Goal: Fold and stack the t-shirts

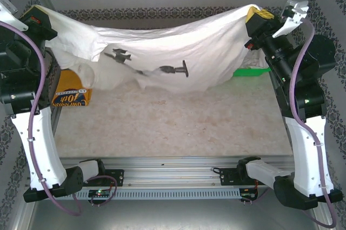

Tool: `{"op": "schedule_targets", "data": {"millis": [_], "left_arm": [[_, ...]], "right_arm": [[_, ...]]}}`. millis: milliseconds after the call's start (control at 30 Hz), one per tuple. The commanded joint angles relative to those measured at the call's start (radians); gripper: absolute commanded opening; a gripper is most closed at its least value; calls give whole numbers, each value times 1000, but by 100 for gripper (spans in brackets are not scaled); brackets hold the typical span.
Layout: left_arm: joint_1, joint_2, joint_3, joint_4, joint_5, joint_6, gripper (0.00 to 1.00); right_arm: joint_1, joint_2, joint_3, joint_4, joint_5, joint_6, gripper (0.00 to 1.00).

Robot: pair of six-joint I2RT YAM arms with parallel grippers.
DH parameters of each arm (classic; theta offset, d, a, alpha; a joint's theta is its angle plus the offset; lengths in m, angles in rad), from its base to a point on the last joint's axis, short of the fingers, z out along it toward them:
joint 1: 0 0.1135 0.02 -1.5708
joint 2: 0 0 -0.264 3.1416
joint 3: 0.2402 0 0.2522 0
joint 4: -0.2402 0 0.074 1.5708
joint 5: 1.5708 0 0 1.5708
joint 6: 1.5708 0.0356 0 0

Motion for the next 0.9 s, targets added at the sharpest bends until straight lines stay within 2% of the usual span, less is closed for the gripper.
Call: {"op": "schedule_targets", "data": {"millis": [0,133,533,700,867], "left_arm": [[15,22,45,-14,-59,57,0],[15,71,58,-13,-53,60,0],[17,251,-12,122,-7,31,0],[22,381,88,136,18,15,0],[39,520,340,92,29,13,0]], "right_arm": [[-31,24,2,-31,44,-24,0],[-74,64,-4,-10,-6,26,0],[-56,294,19,79,-111,106,0],[-51,468,176,79,-135,121,0],[-48,663,502,14,-168,146,0]]}}
